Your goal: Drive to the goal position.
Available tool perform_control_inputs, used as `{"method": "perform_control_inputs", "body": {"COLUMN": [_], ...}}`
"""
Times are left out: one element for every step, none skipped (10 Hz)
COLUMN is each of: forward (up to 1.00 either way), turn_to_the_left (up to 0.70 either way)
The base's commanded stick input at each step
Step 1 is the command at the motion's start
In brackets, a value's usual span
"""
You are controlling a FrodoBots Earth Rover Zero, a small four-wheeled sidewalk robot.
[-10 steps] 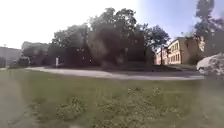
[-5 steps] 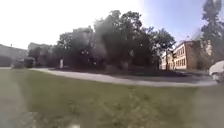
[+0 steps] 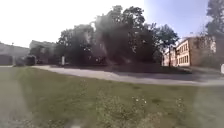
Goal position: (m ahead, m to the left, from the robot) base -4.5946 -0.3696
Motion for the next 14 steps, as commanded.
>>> {"method": "perform_control_inputs", "body": {"forward": [0.7,0.7,0.7,0.7,0.7,0.7,0.7,0.7,0.7,0.7,0.7,0.7,0.7,0.7], "turn_to_the_left": [0.0,0.0,0.0,0.0,0.0,0.0,0.0,0.0,0.0,0.0,0.0,0.0,0.0,0.0]}}
